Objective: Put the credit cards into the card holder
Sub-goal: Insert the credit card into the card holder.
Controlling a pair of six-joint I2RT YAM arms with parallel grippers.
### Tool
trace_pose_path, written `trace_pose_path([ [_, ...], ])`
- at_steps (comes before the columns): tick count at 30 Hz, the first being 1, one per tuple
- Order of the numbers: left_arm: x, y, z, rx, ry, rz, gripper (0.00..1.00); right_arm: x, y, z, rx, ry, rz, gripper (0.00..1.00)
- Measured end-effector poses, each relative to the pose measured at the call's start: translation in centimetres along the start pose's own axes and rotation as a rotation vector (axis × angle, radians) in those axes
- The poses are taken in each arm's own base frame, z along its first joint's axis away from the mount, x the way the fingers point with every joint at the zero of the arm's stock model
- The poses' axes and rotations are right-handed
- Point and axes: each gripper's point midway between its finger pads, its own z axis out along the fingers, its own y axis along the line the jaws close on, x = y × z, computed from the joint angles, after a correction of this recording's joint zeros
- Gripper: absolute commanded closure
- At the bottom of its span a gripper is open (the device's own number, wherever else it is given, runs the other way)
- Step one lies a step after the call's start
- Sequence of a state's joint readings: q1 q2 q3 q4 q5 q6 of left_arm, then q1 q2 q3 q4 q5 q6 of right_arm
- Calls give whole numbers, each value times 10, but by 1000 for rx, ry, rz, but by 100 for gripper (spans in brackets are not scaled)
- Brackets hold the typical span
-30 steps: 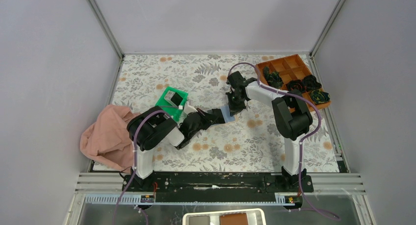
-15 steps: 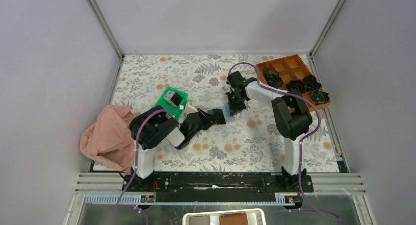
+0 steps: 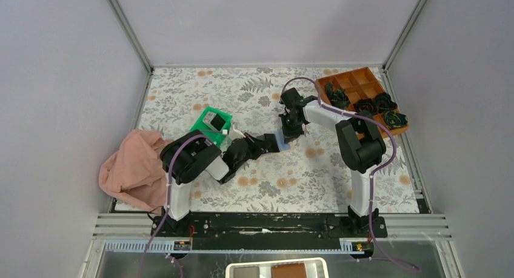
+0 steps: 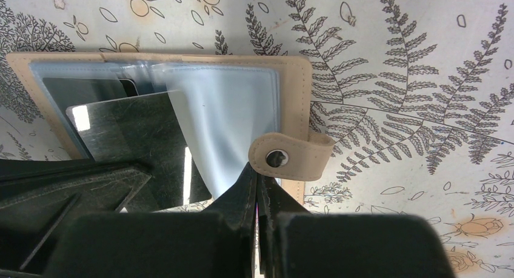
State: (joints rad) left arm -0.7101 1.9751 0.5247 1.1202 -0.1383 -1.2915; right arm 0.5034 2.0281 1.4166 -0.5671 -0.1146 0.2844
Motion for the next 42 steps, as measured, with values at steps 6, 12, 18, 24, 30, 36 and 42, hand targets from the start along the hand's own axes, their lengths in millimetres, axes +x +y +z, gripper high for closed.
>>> trace_pose_path([
  [6, -6, -4, 8, 0, -14, -12, 100, 0, 0, 0, 0, 0, 0, 100],
  [12, -7, -5, 12, -4, -14, -17, 100, 0, 0, 0, 0, 0, 1, 100],
  [18, -5, -4, 12, -1, -13, -16, 100, 0, 0, 0, 0, 0, 1, 100],
  [24, 1, -1, 14, -6, -1, -16, 100, 0, 0, 0, 0, 1, 2, 100],
  [30, 7, -7, 21, -13, 19, -8, 100, 0, 0, 0, -1, 3, 2, 100],
  [36, 13, -9, 27, -30, 42, 15, 95, 0, 0, 0, -1, 3, 3, 100],
  [42, 15, -9, 28, -62, 61, 61, 60, -2, -2, 0, 0, -1, 12, 98],
])
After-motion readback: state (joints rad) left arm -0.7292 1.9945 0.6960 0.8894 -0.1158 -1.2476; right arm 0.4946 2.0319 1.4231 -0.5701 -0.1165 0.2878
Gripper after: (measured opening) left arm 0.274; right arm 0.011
